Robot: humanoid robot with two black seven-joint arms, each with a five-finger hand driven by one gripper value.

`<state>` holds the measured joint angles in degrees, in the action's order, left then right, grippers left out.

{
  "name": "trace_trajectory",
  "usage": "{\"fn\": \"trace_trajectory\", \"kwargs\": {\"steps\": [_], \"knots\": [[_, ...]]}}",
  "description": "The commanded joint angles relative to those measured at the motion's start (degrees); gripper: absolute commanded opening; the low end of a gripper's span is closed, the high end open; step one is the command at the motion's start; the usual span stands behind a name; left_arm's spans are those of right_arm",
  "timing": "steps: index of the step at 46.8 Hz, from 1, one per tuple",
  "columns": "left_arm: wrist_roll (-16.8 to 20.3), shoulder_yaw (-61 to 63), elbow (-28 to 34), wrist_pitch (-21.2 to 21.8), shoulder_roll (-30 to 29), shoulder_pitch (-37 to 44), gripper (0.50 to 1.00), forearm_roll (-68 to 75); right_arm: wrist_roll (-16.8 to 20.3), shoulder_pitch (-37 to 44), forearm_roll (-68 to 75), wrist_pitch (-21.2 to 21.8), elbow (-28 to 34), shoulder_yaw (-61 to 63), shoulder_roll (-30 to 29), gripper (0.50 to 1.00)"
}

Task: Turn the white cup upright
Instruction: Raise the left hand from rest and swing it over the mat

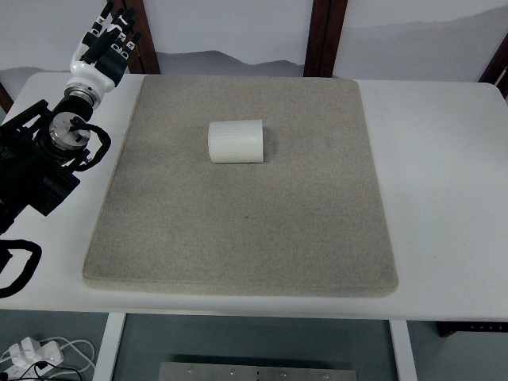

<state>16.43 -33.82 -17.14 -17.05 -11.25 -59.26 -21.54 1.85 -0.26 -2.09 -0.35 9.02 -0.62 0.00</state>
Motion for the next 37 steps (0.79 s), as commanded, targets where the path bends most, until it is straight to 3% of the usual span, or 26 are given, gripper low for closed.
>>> {"fn": "trace_trajectory", "kwargs": {"steps": [1, 37], "knots": [[-0.09, -0.45, 0.00, 0.00, 0.00, 0.02, 1.000, -0.43, 0.00, 0.00, -0.02, 0.00, 0.04, 0.00, 0.00, 0.952], [-0.17, -0.02, 0.00, -1.40, -1.84, -0.24, 1.000, 0.01, 0.00, 0.00, -0.02, 0.00, 0.04, 0.00, 0.00, 0.952]]}}
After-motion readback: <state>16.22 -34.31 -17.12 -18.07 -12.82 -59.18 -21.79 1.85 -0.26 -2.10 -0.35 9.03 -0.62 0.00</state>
